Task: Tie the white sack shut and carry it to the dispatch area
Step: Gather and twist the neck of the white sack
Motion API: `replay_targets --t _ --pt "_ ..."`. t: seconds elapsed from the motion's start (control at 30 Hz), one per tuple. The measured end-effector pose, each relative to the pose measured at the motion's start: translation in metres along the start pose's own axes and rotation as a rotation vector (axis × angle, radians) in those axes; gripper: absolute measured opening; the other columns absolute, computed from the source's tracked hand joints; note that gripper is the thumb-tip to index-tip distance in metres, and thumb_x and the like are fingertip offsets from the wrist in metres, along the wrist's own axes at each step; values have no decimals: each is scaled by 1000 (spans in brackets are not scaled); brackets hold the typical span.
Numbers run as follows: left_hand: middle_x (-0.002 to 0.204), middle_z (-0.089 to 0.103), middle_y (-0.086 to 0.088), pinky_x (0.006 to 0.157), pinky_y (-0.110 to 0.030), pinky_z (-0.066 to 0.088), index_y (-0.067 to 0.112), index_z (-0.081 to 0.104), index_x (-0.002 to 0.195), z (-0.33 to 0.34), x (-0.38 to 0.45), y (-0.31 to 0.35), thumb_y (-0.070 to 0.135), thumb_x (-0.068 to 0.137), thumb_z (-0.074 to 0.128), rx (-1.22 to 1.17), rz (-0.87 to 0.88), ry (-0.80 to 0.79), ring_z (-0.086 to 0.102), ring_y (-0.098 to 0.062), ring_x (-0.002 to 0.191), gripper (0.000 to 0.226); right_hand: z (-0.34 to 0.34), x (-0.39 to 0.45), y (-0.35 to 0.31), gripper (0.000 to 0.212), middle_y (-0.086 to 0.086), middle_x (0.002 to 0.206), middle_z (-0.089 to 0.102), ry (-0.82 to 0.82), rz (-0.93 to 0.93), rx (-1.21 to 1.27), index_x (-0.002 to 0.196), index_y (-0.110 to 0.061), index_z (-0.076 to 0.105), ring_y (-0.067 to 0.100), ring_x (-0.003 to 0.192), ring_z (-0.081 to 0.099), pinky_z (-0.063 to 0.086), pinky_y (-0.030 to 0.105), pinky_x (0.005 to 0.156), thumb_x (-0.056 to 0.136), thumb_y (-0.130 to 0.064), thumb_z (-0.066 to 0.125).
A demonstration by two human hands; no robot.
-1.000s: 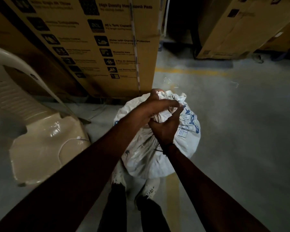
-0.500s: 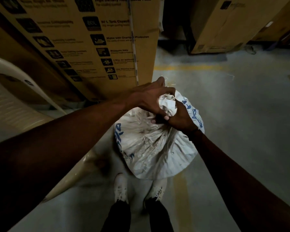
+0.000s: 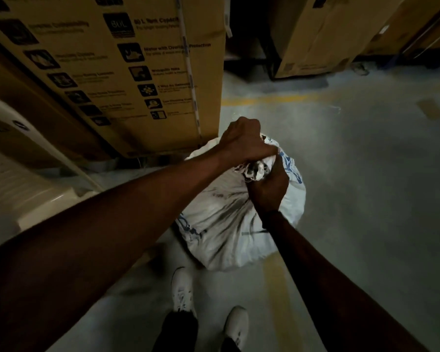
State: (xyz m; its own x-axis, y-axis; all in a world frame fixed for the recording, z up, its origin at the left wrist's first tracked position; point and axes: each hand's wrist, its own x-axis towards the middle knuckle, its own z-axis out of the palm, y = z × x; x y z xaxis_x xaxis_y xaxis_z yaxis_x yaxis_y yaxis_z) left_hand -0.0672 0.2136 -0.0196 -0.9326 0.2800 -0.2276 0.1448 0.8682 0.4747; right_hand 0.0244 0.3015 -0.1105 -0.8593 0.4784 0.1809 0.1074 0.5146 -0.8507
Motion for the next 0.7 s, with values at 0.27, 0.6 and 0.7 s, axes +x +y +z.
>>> replay_targets --t 0.27,0.6,0.7 --pt "108 66 -13 70 -35 55 8 58 121 39 -28 -83 15 85 73 -870 -294 170 69 -25 87 40 -27 60 41 43 4 116 72 -285 -157 89 120 5 72 -24 107 60 47 8 97 81 -9 80" --pt "174 -8 8 128 -60 5 33 -11 163 170 -24 -101 72 39 93 -494 -205 156 -7 -19 161 166 20 108 17 66 7 111 78 -542 -200 -43 116 -9 77 10 107 69 57 32 97 60 -34 100" --pt "174 11 1 129 -56 5 25 6 164 188 0 -107 72 44 92 -598 -230 378 10 -20 161 155 46 129 22 66 1 120 77 -739 -161 6 124 -15 72 13 114 72 56 43 105 64 -23 99"
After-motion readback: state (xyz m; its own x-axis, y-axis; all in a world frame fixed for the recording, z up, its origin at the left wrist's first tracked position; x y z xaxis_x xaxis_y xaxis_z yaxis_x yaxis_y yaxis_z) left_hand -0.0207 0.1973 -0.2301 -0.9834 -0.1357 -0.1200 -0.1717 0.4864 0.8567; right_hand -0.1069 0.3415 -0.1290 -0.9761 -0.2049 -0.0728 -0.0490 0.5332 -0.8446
